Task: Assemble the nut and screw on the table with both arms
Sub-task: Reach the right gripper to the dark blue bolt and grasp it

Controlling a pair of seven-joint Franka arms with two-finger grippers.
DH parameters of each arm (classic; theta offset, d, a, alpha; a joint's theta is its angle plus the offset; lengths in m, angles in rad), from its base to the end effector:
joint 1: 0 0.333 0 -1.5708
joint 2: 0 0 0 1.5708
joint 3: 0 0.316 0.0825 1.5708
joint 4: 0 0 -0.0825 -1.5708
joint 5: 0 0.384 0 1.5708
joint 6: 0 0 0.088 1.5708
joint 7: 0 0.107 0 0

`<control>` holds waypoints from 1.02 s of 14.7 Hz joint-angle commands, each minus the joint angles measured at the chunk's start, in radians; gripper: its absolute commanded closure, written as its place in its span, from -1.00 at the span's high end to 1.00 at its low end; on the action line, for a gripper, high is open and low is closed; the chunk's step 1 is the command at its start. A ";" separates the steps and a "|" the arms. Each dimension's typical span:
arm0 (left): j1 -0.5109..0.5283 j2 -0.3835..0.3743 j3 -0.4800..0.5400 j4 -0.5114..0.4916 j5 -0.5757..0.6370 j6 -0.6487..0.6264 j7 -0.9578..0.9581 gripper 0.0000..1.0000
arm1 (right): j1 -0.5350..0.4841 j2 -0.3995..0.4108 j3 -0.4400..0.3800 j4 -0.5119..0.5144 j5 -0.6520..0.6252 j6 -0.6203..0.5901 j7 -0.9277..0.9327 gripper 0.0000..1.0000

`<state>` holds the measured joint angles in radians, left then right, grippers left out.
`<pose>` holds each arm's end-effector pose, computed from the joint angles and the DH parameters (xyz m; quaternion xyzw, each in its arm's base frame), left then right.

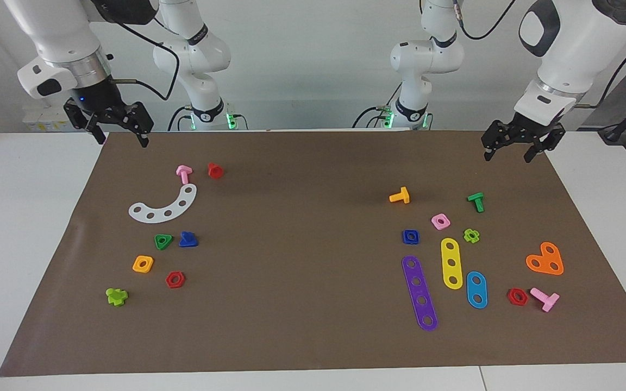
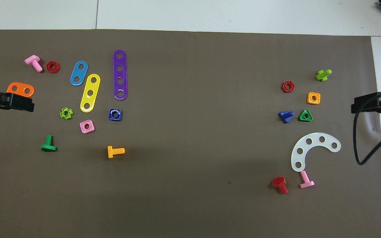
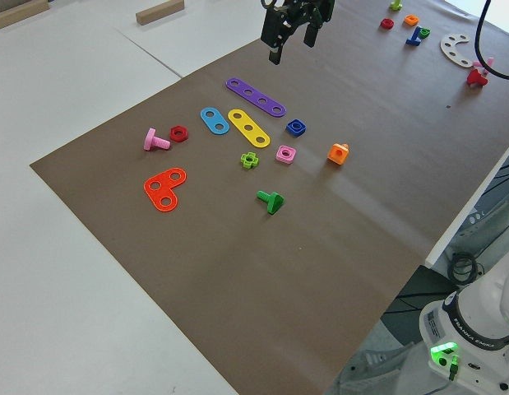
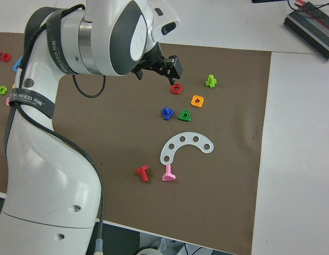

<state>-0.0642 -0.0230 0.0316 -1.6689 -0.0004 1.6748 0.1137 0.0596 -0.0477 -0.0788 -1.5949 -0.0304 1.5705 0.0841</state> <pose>0.5551 -0.0179 0.5998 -0.9972 0.0731 -0.0145 0.0000 0.5396 -0.0147 0.6391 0.9985 -0.0518 0.0120 0.0129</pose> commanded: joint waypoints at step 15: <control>0.012 0.017 -0.007 0.084 -0.046 -0.022 0.008 1.00 | 0.057 0.011 0.007 -0.361 0.010 0.379 -0.021 1.00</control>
<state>-0.0642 -0.0234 0.0279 -1.6364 -0.0224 1.6916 0.1141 0.1164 -0.0413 -0.0759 -1.8658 -0.0275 1.8537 0.0841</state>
